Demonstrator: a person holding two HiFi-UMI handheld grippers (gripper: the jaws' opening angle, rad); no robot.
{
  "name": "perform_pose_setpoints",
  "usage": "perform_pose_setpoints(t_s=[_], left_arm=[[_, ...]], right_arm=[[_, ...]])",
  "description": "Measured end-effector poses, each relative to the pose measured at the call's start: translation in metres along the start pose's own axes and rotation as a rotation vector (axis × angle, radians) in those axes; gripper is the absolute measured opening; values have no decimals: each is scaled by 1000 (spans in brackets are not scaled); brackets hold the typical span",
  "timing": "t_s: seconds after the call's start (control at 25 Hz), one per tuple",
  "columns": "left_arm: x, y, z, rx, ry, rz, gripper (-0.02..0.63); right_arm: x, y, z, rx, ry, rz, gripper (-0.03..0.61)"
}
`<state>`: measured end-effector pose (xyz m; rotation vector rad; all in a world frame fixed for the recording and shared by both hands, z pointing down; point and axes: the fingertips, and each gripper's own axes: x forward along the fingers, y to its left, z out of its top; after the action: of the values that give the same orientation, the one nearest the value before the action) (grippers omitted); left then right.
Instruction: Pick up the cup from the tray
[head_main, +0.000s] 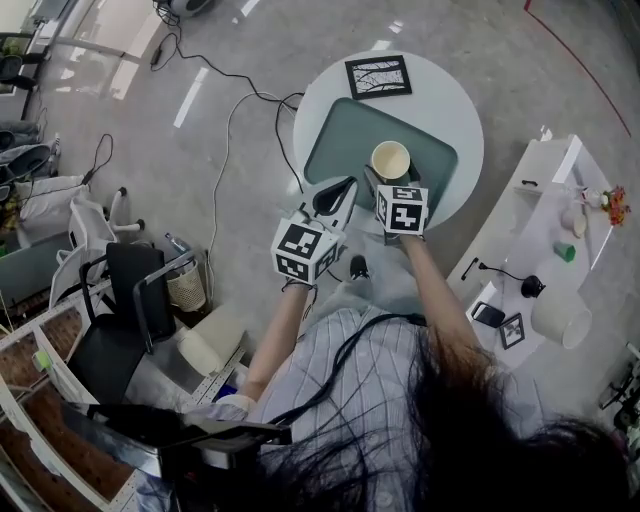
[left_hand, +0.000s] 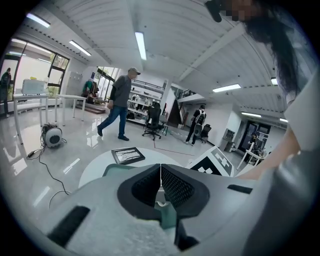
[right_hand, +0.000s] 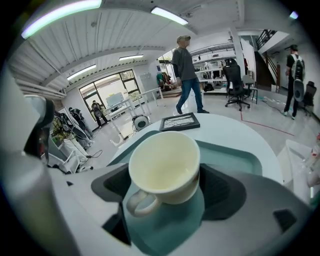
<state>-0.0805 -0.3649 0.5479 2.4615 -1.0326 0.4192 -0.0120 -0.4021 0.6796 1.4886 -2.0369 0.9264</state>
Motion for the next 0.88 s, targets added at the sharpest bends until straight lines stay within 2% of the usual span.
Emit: perform_pose_setpoints(t_s=[0.88], left_arm=[[6, 1, -4, -8, 13, -2, 14]], right_arm=[[20, -6, 2, -35, 25, -69, 397]])
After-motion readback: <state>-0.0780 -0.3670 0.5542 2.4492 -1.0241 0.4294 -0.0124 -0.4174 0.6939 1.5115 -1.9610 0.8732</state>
